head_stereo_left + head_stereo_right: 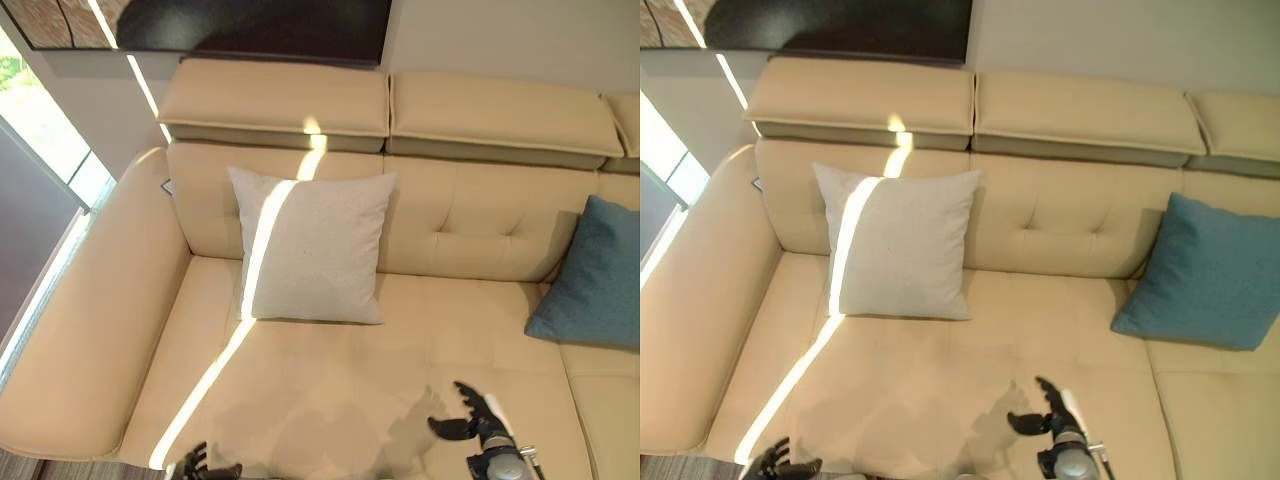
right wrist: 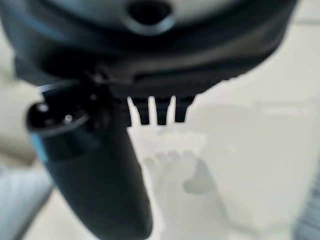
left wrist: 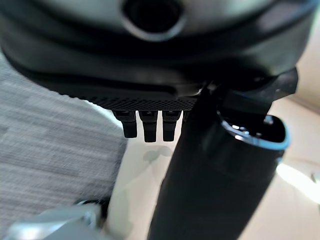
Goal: Pick up all the scattered cushions and arrange them neatly on the sofa.
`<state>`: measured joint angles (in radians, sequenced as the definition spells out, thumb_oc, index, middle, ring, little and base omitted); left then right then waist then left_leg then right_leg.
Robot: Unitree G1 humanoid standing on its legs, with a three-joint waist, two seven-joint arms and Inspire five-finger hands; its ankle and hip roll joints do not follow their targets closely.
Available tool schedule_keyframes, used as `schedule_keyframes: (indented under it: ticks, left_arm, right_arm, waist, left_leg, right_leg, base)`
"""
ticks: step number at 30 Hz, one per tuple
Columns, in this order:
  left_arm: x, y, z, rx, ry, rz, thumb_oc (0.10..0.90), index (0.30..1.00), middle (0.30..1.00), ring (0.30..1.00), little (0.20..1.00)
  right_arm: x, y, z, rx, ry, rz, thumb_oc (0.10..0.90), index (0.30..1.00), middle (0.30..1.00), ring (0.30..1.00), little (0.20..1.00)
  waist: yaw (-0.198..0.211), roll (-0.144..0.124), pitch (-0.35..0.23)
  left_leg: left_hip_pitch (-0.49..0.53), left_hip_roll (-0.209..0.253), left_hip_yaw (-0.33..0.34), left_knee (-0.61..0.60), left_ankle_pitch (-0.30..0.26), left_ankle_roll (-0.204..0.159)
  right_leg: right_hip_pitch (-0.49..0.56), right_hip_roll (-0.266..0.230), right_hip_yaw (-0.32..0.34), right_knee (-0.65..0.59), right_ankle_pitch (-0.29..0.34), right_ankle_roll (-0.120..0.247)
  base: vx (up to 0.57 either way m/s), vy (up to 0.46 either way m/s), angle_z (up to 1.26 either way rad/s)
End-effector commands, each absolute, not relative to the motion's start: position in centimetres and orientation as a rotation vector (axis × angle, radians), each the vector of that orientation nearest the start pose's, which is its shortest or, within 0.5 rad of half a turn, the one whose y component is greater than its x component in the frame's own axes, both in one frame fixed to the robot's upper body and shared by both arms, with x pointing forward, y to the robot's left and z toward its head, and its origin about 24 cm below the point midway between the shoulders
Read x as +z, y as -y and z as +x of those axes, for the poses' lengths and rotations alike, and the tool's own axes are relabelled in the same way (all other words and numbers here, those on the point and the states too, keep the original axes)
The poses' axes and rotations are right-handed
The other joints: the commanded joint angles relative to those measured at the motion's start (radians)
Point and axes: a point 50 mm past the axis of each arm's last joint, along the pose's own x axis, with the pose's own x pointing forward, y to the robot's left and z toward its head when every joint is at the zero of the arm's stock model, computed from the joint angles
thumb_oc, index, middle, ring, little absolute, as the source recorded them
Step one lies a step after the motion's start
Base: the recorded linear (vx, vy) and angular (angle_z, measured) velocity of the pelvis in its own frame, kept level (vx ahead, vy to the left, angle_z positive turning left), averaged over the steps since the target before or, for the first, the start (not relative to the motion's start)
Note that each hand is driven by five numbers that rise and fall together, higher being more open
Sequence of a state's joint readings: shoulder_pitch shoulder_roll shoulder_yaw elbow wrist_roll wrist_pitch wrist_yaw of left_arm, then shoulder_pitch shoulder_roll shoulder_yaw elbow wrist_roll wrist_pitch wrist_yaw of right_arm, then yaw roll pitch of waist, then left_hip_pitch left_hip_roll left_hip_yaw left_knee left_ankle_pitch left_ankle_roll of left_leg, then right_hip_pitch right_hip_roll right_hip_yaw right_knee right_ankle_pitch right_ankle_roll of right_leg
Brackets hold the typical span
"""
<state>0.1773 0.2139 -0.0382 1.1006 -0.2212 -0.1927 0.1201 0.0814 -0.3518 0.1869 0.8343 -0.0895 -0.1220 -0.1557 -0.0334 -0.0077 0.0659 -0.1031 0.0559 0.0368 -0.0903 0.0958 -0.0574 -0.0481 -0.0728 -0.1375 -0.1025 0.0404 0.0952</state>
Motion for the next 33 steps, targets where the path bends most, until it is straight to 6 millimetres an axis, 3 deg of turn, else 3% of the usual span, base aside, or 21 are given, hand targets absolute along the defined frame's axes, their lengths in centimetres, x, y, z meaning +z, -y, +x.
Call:
schedule_keyframes:
  ticks: [1, 4, 8, 9, 11, 13, 16, 17, 19, 22, 23, 24, 26, 28, 30, 32, 33]
  left_arm:
    - [-14.7, -25.3, 9.5, 0.325, -0.969, 0.201, 0.800, 0.900, 0.900, 0.900, 0.900]
    - [-14.5, -25.1, 10.5, 0.306, -0.943, 0.215, 0.800, 0.900, 0.900, 0.900, 0.900]
    - [-14.6, -24.6, 10.6, 0.300, -0.947, 0.202, 0.800, 0.900, 0.900, 0.900, 0.900]
    - [-15.0, -24.2, 9.8, 0.283, -0.980, 0.198, 0.800, 0.900, 0.900, 0.900, 0.900]
    - [-15.2, -24.1, 9.5, 0.275, -0.996, 0.207, 0.800, 0.900, 0.900, 0.900, 0.900]
    - [-15.2, -23.9, 9.7, 0.275, -1.002, 0.203, 0.800, 0.900, 0.900, 0.900, 0.900]
    - [-15.1, -23.8, 10.0, 0.274, -0.993, 0.205, 0.800, 0.900, 0.900, 0.900, 0.900]
    - [-14.8, -24.0, 11.0, 0.285, -0.964, 0.207, 0.800, 0.900, 0.900, 0.900, 0.900]
    - [-14.7, -24.3, 11.3, 0.287, -0.959, 0.223, 0.800, 0.900, 0.900, 0.900, 0.900]
    - [-14.8, -24.6, 11.0, 0.298, -0.975, 0.224, 0.800, 0.900, 0.900, 0.900, 0.900]
    - [-14.9, -24.9, 10.7, 0.306, -1.001, 0.230, 0.800, 0.900, 0.900, 0.900, 0.900]
    - [-14.9, -24.9, 10.7, 0.306, -1.000, 0.230, 0.800, 0.900, 0.900, 0.900, 0.900]
    - [-14.9, -25.2, 10.5, 0.302, -1.022, 0.243, 0.800, 0.900, 0.900, 0.900, 0.900]
    - [-15.2, -25.5, 9.4, 0.323, -1.068, 0.231, 0.800, 0.900, 0.900, 0.900, 0.900]
    - [-15.3, -25.6, 9.2, 0.326, -1.075, 0.230, 0.800, 0.900, 0.900, 0.900, 0.900]
    - [-15.5, -25.3, 8.6, 0.333, -1.093, 0.214, 0.800, 0.900, 0.900, 0.900, 0.900]
    - [-15.5, -25.3, 8.5, 0.333, -1.093, 0.215, 0.800, 0.900, 0.900, 0.900, 0.900]
  right_arm:
    - [-10.3, 25.4, 17.1, -0.066, -0.673, -0.567, 0.800, 0.900, 0.900, 0.900, 0.900]
    - [-10.3, 25.3, 17.4, -0.060, -0.680, -0.573, 0.800, 0.900, 0.900, 0.900, 0.900]
    - [-11.0, 25.6, 17.0, -0.052, -0.735, -0.599, 0.800, 0.900, 0.900, 0.900, 0.900]
    - [-11.7, 25.9, 16.0, -0.044, -0.792, -0.610, 0.800, 0.900, 0.900, 0.900, 0.900]
    - [-12.0, 26.1, 15.5, -0.046, -0.821, -0.615, 0.800, 0.900, 0.900, 0.900, 0.900]
    - [-12.9, 26.7, 13.9, -0.066, -0.919, -0.622, 0.800, 0.900, 0.900, 0.900, 0.900]
    - [-13.1, 26.8, 13.6, -0.070, -0.937, -0.625, 0.800, 0.900, 0.900, 0.900, 0.900]
    - [-13.4, 27.1, 13.1, -0.092, -0.982, -0.624, 0.800, 0.900, 0.900, 0.900, 0.900]
    - [-13.6, 27.3, 12.8, -0.094, -1.019, -0.640, 0.800, 0.900, 0.900, 0.900, 0.900]
    - [-13.5, 27.3, 13.1, -0.095, -1.018, -0.648, 0.800, 0.900, 0.900, 0.900, 0.900]
    - [-13.5, 27.1, 13.6, -0.095, -1.015, -0.639, 0.800, 0.900, 0.900, 0.900, 0.900]
    - [-13.5, 27.1, 13.6, -0.095, -1.014, -0.639, 0.800, 0.900, 0.900, 0.900, 0.900]
    - [-13.6, 27.0, 13.5, -0.100, -1.029, -0.623, 0.800, 0.900, 0.900, 0.900, 0.900]
    - [-14.0, 27.0, 12.7, -0.105, -1.064, -0.613, 0.800, 0.900, 0.900, 0.900, 0.900]
    - [-14.2, 27.0, 12.2, -0.106, -1.084, -0.604, 0.800, 0.900, 0.900, 0.900, 0.900]
    - [-14.5, 26.7, 11.4, -0.108, -1.113, -0.591, 0.800, 0.900, 0.900, 0.900, 0.900]
    - [-14.5, 26.7, 11.4, -0.108, -1.114, -0.591, 0.800, 0.900, 0.900, 0.900, 0.900]
  waist:
    - [0.027, -0.042, 0.011]
    - [0.029, -0.056, 0.039]
    - [0.033, -0.087, 0.038]
    - [0.022, -0.084, 0.015]
    - [0.018, -0.077, 0.009]
    - [-0.009, -0.053, -0.001]
    - [-0.013, -0.050, 0.000]
    - [-0.017, -0.053, 0.004]
    - [-0.011, -0.061, 0.019]
    - [-0.007, -0.065, 0.029]
    - [-0.018, -0.062, 0.048]
    - [-0.016, -0.062, 0.047]
    - [-0.014, -0.056, 0.056]
    - [0.013, -0.034, 0.044]
    - [0.019, -0.036, 0.033]
    - [0.046, -0.057, 0.002]
    - [0.047, -0.058, 0.002]
  left_leg:
    - [0.006, 0.055, 0.004, 0.098, -0.068, -0.049]
    - [-0.058, 0.051, -0.004, 0.205, -0.077, -0.057]
    - [-0.075, -0.014, -0.032, 0.382, -0.163, -0.030]
    - [-0.002, -0.031, -0.001, 0.376, -0.233, -0.014]
    - [0.036, -0.045, -0.001, 0.363, -0.253, -0.010]
    - [0.135, -0.081, -0.031, 0.299, -0.274, -0.005]
    - [0.143, -0.093, -0.037, 0.277, -0.289, 0.003]
    - [0.163, -0.132, -0.071, 0.209, -0.321, 0.030]
    - [0.155, -0.164, -0.107, 0.186, -0.312, 0.047]
    - [0.148, -0.174, -0.118, 0.177, -0.295, 0.054]
    - [0.129, -0.165, -0.122, 0.170, -0.268, 0.064]
    - [0.129, -0.165, -0.120, 0.170, -0.268, 0.065]
    - [0.103, -0.158, -0.111, 0.169, -0.244, 0.081]
    - [0.083, -0.130, -0.090, 0.157, -0.219, 0.096]
    - [0.071, -0.131, -0.090, 0.156, -0.212, 0.097]
    - [0.062, -0.137, -0.077, 0.145, -0.203, 0.087]
    - [0.063, -0.137, -0.077, 0.145, -0.203, 0.087]
  right_leg:
    - [-0.007, 0.013, -0.052, 0.015, -0.056, 0.021]
    - [-0.011, 0.003, -0.060, 0.015, -0.054, 0.011]
    - [-0.033, -0.020, -0.069, 0.015, -0.021, 0.004]
    - [-0.043, -0.018, -0.077, 0.015, -0.008, 0.010]
    - [-0.048, -0.013, -0.075, 0.015, 0.001, 0.013]
    - [-0.080, -0.009, -0.089, 0.015, 0.048, 0.024]
    - [-0.091, -0.013, -0.096, 0.015, 0.061, 0.029]
    - [-0.128, -0.029, -0.096, 0.015, 0.110, 0.051]
    - [-0.161, -0.043, -0.095, 0.024, 0.136, 0.075]
    - [-0.178, -0.055, -0.091, 0.047, 0.142, 0.088]
    - [-0.213, -0.054, -0.023, 0.127, 0.131, 0.099]
    - [-0.215, -0.053, -0.021, 0.129, 0.130, 0.099]
    - [-0.207, -0.026, 0.045, 0.219, 0.062, 0.086]
    - [-0.168, -0.040, 0.014, 0.366, -0.016, 0.041]
    - [-0.138, -0.043, 0.014, 0.366, -0.035, 0.038]
    - [-0.029, -0.047, 0.015, 0.254, -0.055, 0.040]
    - [-0.027, -0.047, 0.015, 0.253, -0.055, 0.040]
  base:
    - [-0.19, -0.168, 0.14]
    - [-0.14, -0.088, 0.37]
    - [-0.15, -0.057, 0.16]
    - [-0.06, 0.013, -0.22]
    - [-0.05, 0.060, -0.13]
    - [-0.13, 0.127, 0.20]
    - [-0.12, 0.077, 0.13]
    - [-0.34, 0.161, 0.17]
    - [-0.34, 0.143, 0.08]
    - [-0.22, 0.051, -0.14]
    - [-0.19, 0.020, -0.20]
    - [-0.28, 0.039, -0.17]
    - [-0.27, 0.041, -0.26]
    - [-0.24, 0.008, -0.23]
    - [-0.08, -0.048, -0.19]
    - [-0.07, -0.131, -0.13]
    - [-0.04, -0.126, -0.02]
